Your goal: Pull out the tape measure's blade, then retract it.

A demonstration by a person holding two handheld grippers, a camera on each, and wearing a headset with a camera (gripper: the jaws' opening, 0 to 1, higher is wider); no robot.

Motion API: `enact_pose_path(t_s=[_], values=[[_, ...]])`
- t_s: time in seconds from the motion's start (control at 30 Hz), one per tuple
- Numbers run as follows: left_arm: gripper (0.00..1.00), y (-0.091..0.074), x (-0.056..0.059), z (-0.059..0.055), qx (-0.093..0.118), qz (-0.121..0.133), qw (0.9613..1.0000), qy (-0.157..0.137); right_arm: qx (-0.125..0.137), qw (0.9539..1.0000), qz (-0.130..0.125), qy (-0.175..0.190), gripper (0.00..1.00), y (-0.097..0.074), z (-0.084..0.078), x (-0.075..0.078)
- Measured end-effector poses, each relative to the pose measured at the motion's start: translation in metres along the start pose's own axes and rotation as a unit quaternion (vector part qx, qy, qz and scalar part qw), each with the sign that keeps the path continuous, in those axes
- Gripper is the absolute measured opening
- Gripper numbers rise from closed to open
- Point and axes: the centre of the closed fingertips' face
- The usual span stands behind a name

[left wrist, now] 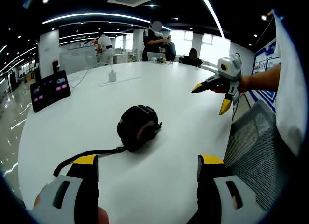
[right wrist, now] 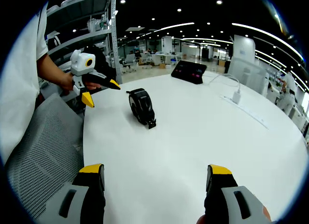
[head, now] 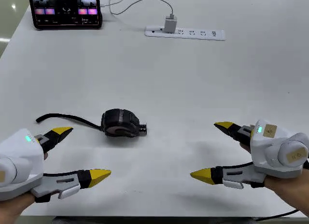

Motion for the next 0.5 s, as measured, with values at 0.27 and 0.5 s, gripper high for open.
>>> enact_pose_path(t_s=[0.27,0.5], values=[[0.81,-0.005,-0.005,-0.006,-0.010,0.001,0.9999,0.013,-0.010,0.9999,-0.008,0.004,0.89,-0.017,-0.017,0.005],[0.81,-0.003,-0.008,-0.007,-0.013,0.000,0.9997,0.022,-0.020,0.9997,-0.011,0.007,0.92,-0.024,-0.031,0.008]])
Point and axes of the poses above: the centre of the closed fingertips' face, and the gripper's own axes: y roughly forward along the fingers, x roughly to its right, z roughly out of its top, and after that the axes turned 10 degrees about x, right-handed
